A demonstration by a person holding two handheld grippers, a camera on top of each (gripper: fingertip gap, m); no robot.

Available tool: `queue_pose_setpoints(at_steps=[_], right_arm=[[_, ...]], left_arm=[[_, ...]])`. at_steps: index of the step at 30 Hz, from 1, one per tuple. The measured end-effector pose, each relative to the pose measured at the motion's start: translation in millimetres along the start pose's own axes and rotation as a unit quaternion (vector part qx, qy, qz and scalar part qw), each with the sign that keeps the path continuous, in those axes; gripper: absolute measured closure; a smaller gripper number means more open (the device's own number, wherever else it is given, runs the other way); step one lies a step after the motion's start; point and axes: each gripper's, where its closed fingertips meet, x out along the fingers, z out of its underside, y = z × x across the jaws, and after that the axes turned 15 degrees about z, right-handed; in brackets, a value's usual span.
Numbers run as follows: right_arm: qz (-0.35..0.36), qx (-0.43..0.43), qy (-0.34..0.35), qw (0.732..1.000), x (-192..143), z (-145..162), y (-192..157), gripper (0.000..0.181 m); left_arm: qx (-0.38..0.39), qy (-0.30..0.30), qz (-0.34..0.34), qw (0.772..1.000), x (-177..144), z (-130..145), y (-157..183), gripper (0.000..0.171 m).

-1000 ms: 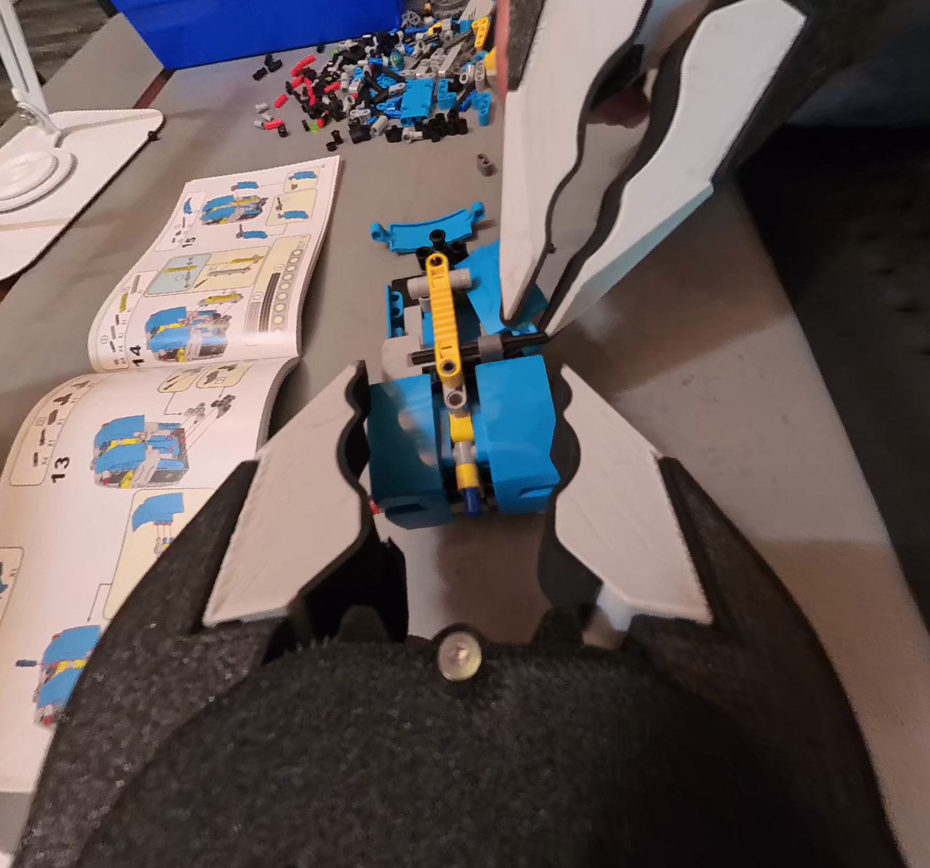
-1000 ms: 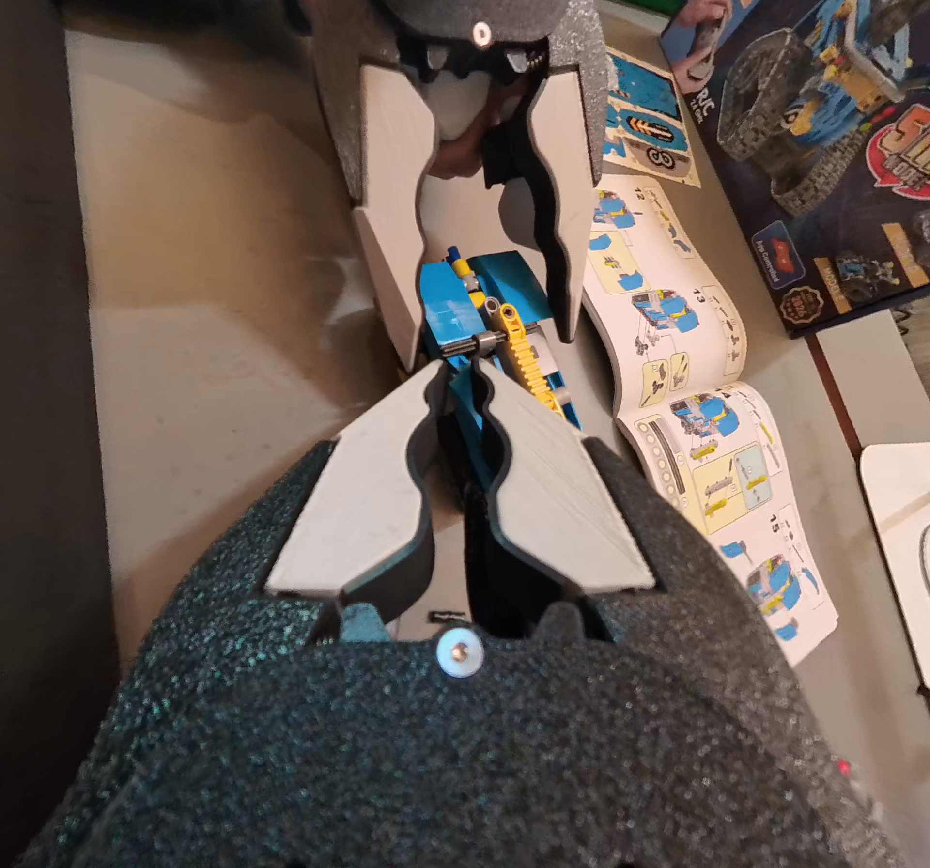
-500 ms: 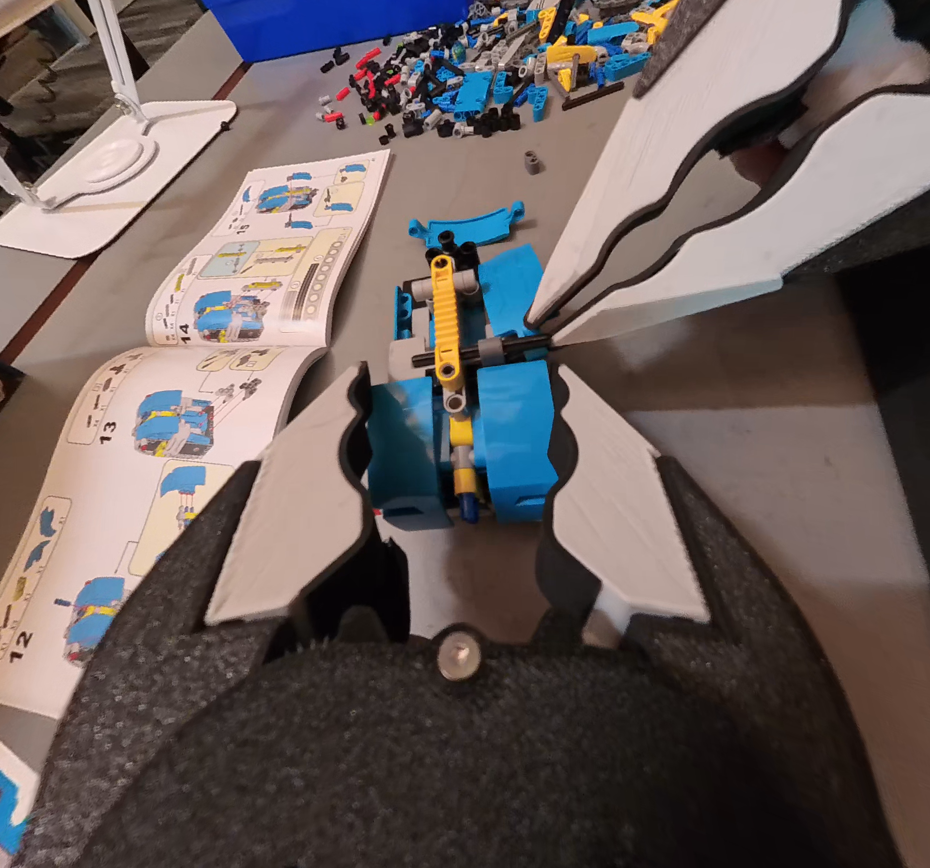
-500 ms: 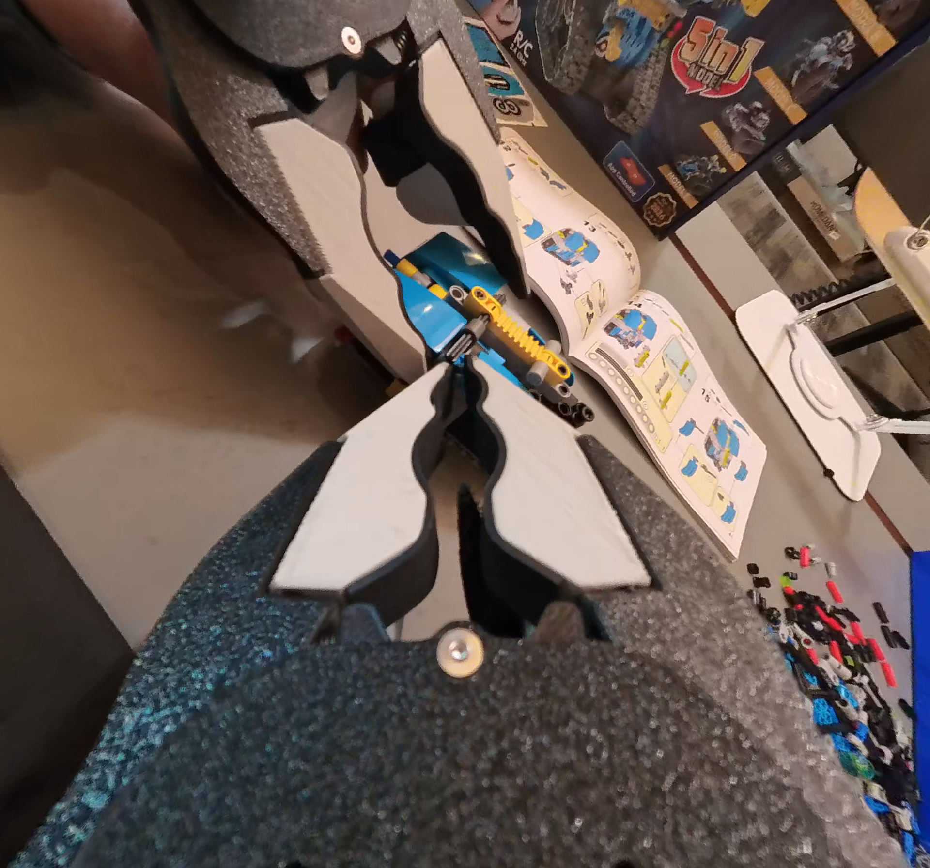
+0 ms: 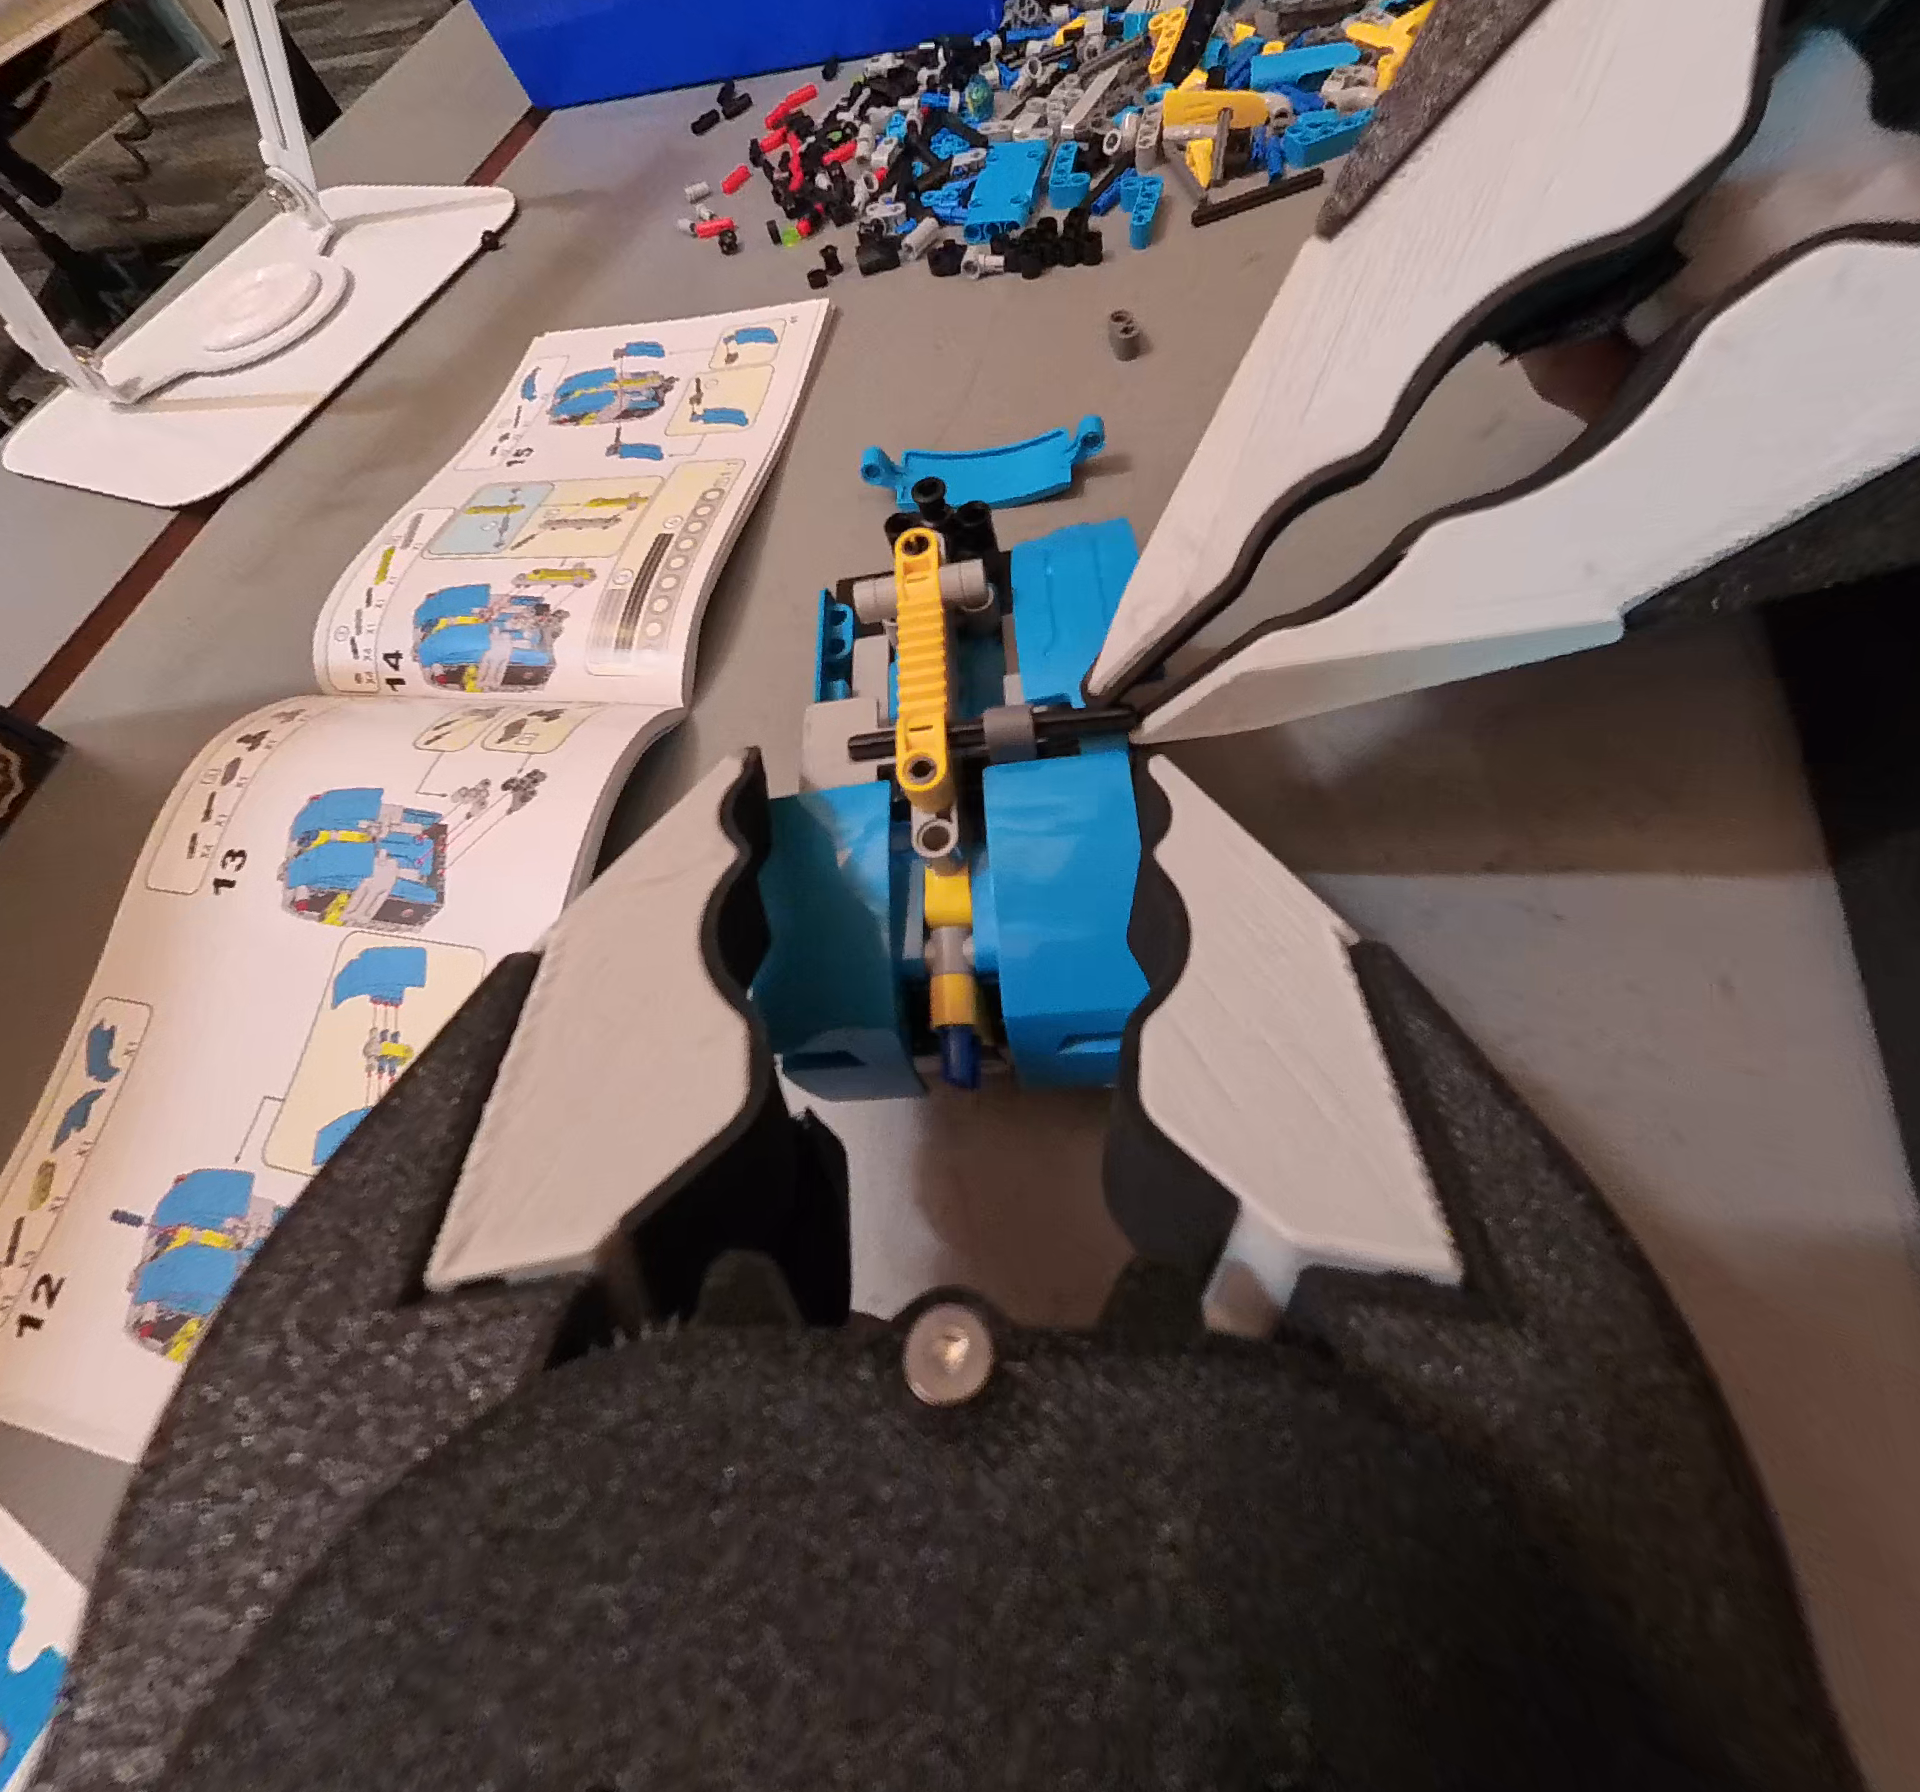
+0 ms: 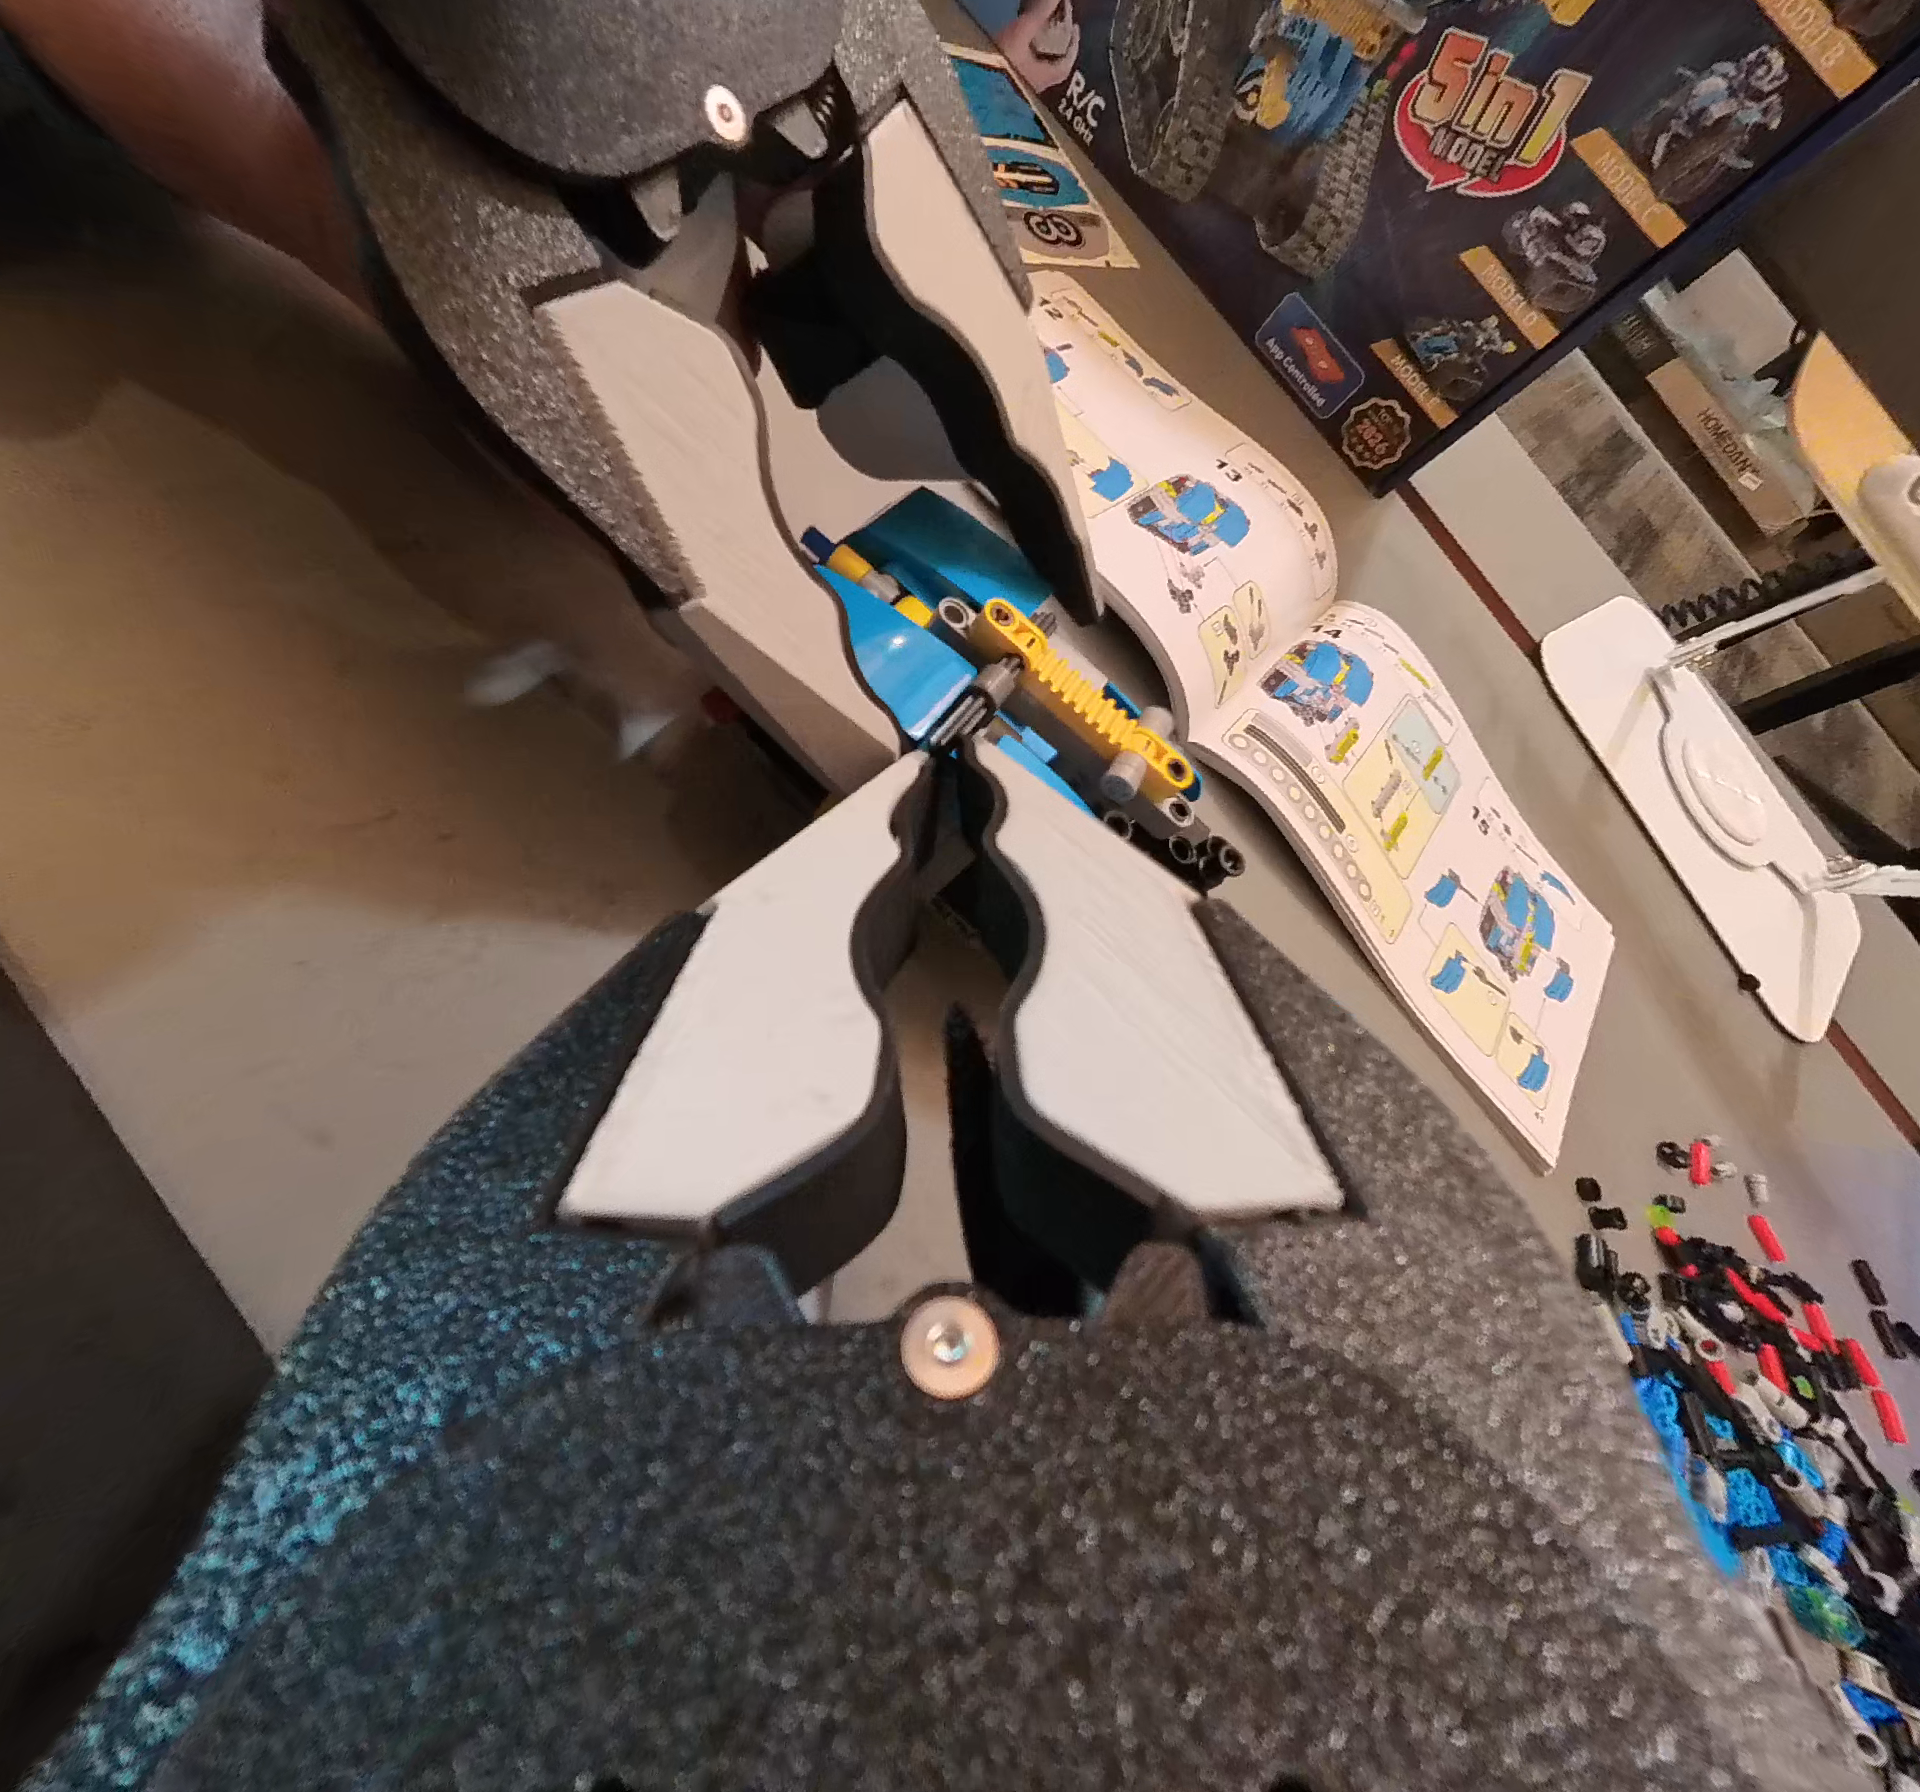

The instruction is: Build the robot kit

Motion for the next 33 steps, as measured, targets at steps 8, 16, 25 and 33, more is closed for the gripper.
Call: queue_pose_setpoints(at_steps=[8,16,25,33], right_arm=[[0.032,0.021,0.008,0.999,2.4,1.9,16.5,0.146],[0.053,-0.038,0.018,0.998,2.0,-0.2,10.7,0.155],[0.068,-0.089,0.032,0.993,6.1,-2.5,8.3,0.159],[0.067,-0.086,0.032,0.993,14.7,-2.7,13.4,0.161]], left_arm=[[0.002,0.002,-0.003,1.0,-0.6,0.0,-0.8,0.101],[0.001,0.0,-0.004,1.0,-0.3,0.6,-0.4,0.102],[0.003,-0.001,0.003,1.0,-0.8,1.5,-1.2,0.102],[0.046,-0.012,-0.022,0.999,-0.1,-0.7,1.5,0.118]])
